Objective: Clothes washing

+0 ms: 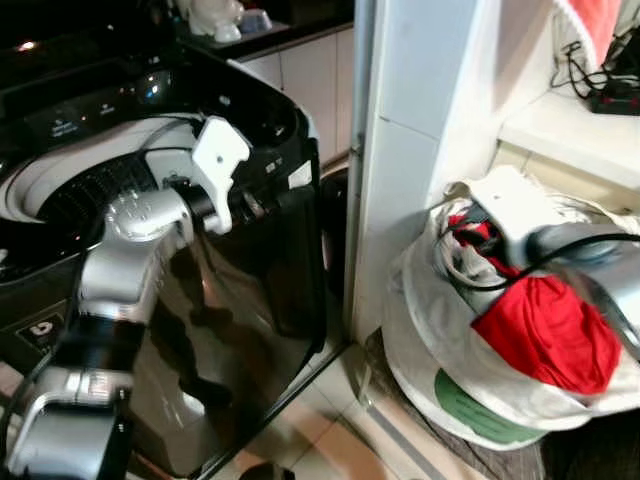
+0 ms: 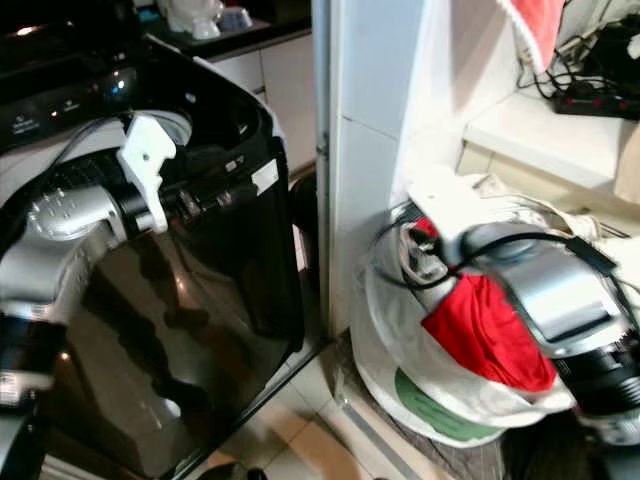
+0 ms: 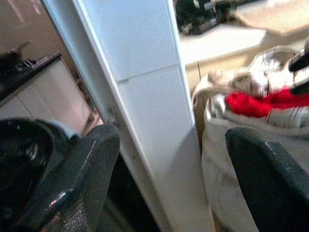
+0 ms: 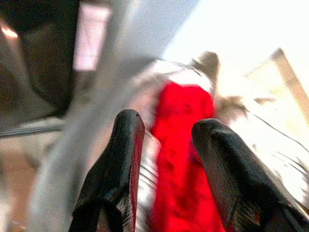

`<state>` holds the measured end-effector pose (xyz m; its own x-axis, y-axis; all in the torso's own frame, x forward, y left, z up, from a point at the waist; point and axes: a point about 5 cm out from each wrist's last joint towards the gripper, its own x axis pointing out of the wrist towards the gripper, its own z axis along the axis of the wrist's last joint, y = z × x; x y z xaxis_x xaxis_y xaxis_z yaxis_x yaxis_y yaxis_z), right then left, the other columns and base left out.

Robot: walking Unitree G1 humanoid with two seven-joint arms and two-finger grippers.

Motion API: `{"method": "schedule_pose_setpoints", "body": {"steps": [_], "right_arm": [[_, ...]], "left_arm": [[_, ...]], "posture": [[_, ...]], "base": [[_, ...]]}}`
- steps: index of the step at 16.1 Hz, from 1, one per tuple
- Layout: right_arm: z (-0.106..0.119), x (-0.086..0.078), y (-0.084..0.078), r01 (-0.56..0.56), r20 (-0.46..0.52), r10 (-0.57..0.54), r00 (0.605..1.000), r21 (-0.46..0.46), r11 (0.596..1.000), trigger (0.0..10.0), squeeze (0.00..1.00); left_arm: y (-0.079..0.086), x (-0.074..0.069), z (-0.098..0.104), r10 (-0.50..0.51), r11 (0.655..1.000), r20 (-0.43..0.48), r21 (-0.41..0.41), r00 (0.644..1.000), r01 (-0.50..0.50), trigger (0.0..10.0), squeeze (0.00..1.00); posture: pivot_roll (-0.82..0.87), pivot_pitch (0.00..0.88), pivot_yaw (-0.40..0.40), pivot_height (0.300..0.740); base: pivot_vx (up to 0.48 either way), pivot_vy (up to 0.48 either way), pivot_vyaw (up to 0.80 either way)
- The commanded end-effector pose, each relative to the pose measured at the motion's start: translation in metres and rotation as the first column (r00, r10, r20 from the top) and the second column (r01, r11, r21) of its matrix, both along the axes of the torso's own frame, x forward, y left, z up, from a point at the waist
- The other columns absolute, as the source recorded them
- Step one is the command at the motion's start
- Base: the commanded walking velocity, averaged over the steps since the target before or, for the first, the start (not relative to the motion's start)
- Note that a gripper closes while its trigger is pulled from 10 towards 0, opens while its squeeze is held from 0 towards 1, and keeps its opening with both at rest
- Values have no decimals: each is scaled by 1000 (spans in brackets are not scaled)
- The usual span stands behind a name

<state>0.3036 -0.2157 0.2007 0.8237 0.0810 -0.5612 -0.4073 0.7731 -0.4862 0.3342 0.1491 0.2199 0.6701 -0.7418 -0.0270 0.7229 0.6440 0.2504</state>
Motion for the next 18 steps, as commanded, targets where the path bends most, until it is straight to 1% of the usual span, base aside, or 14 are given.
{"method": "schedule_pose_setpoints", "body": {"steps": [1, 2, 3, 4, 7, 9, 10, 11, 12, 13, 15, 16, 17, 18], "right_arm": [[-5, -3, -4, 8, -31, -9, 999, -26, 1000, 10000, 1000], [-9, -5, -15, 53, -55, -55, 997, -28, 998, 10000, 1000], [-16, -7, -23, 101, -76, -101, 992, 0, 995, 10000, 1000], [-21, -9, -29, 127, -98, -126, 987, 1, 992, 10000, 1000], [-33, -16, -42, 184, -151, -181, 972, 9, 983, 10000, 1000], [-44, -17, -46, 230, -188, -215, 958, 60, 971, 10000, 1000], [-51, -16, -49, 260, -211, -236, 949, 98, 960, 10000, 1000], [-62, -15, -53, 292, -237, -255, 937, 138, 946, 10000, 0], [-74, -15, -60, 327, -256, -286, 923, 134, 936, 10000, 0], [-80, -15, -65, 347, -269, -305, 914, 126, 929, 10000, 0], [-88, -17, -68, 376, -291, -325, 900, 137, 917, 10000, 0], [-91, -17, -69, 383, -296, -331, 896, 138, 913, 9608, 0], [-93, -17, -70, 385, -296, -333, 895, 134, 913, 8431, 0], [-93, -17, -70, 385, -296, -332, 895, 139, 912, 3255, 0]], "left_arm": [[-9, -5, 1, -9, 1000, -4, -18, 1000, 9, 10000, 0], [-19, -11, -7, 1, 998, -28, -58, 1000, -3, 10000, 0], [-26, -15, -17, 31, 996, -61, -77, 998, -36, 10000, 0], [-29, -19, -25, 46, 996, -82, -75, 996, -52, 10000, 0], [-33, -32, -35, 57, 996, -123, -64, 991, -66, 10000, 0], [-37, -39, -37, 9, 998, -133, -53, 991, -16, 10000, 0], [-41, -43, -37, -35, 998, -135, -53, 990, 28, 10000, 0], [-47, -50, -35, -103, 994, -141, -61, 985, 96, 10000, 0], [-53, -60, -33, -195, 980, -152, -68, 969, 187, 10000, 0], [-57, -67, -31, -249, 968, -161, -76, 955, 239, 10000, 0], [-62, -77, -30, -325, 945, -172, -104, 930, 311, 10000, 0], [-63, -80, -30, -341, 939, -175, -103, 924, 327, 10000, 0], [-64, -81, -31, -347, 938, -177, -98, 921, 334, 10000, 0], [-64, -81, -32, -342, 939, -179, -97, 922, 330, 10000, 0]], "posture": [[-89, 0, 102, 740], [-91, 0, 103, 740], [-95, 0, 104, 740], [-96, 0, 106, 740], [-99, 0, 103, 740], [-100, 0, 104, 740], [-98, 0, 104, 740], [-98, 0, 104, 740], [-92, 0, 101, 740], [-90, 0, 99, 740], [-87, 0, 97, 740], [-84, 0, 96, 740], [-83, 0, 95, 740], [-81, 0, 94, 740]], "base": [[0, 0, 0], [0, 0, 0], [0, 0, 0], [0, 0, 0], [0, 0, 0], [0, 0, 0], [0, 0, 0], [0, 0, 0], [0, 0, 0], [0, 0, 0], [0, 0, 0], [0, 0, 0], [0, 0, 0], [0, 0, 0]]}}
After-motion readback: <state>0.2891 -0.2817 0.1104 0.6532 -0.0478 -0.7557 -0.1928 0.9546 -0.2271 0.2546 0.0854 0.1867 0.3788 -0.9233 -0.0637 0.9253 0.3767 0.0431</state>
